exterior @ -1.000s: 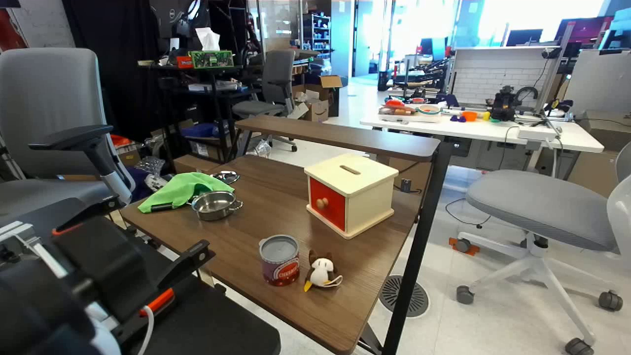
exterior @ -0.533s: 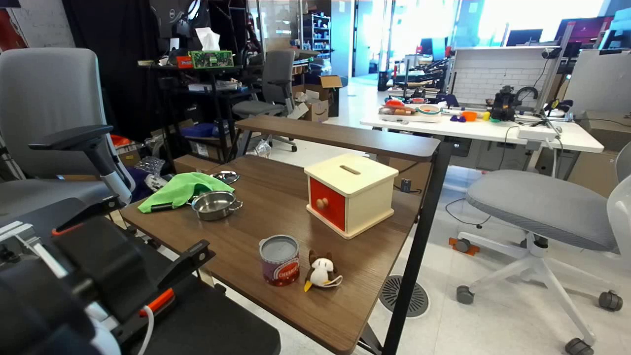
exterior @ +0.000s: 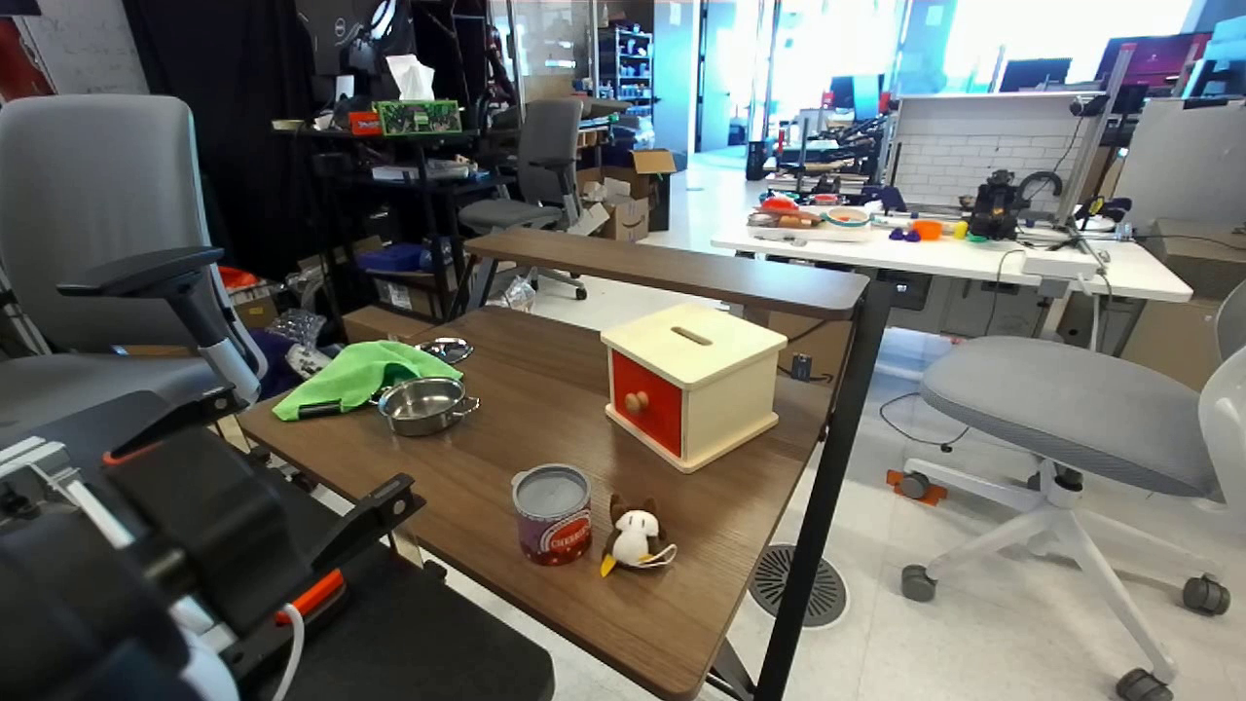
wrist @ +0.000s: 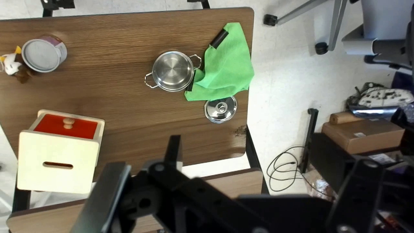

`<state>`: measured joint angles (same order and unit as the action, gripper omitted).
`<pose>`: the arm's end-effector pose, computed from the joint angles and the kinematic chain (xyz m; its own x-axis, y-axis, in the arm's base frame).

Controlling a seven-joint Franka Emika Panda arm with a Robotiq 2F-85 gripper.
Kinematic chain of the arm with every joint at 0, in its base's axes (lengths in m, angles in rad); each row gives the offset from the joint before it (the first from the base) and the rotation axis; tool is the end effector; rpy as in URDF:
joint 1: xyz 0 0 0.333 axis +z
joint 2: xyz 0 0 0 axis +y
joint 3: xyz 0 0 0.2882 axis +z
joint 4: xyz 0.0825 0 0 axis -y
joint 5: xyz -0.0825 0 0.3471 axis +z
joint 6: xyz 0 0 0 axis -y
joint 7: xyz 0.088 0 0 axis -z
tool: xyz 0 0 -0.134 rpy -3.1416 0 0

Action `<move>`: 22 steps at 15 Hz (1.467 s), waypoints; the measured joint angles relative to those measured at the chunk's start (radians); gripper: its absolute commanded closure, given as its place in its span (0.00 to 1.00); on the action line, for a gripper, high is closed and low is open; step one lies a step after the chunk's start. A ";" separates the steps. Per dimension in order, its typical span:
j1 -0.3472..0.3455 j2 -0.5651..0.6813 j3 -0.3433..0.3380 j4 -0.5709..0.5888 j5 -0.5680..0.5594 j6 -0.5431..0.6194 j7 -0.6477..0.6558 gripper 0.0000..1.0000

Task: Pick up the lid from the table and put it on the silver pot.

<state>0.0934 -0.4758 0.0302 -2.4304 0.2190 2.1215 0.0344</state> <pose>0.3988 0.0648 0.4572 0.9884 -0.0268 0.1494 0.0026 -0.9812 -0.1932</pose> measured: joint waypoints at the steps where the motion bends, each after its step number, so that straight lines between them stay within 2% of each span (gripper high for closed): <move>1: 0.000 0.039 0.024 0.001 0.000 0.041 0.052 0.00; 5: 0.000 0.209 0.094 0.007 0.000 0.201 0.223 0.00; 8: 0.001 0.345 0.112 0.029 0.000 0.270 0.292 0.00; 12: 0.003 0.547 0.112 0.090 -0.006 0.341 0.327 0.00; 15: 0.021 0.695 0.105 0.143 -0.071 0.397 0.386 0.00; 22: 0.133 0.973 0.026 0.348 -0.235 0.416 0.442 0.00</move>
<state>0.2264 0.4974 0.0563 -2.0826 -0.0164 2.5375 0.4769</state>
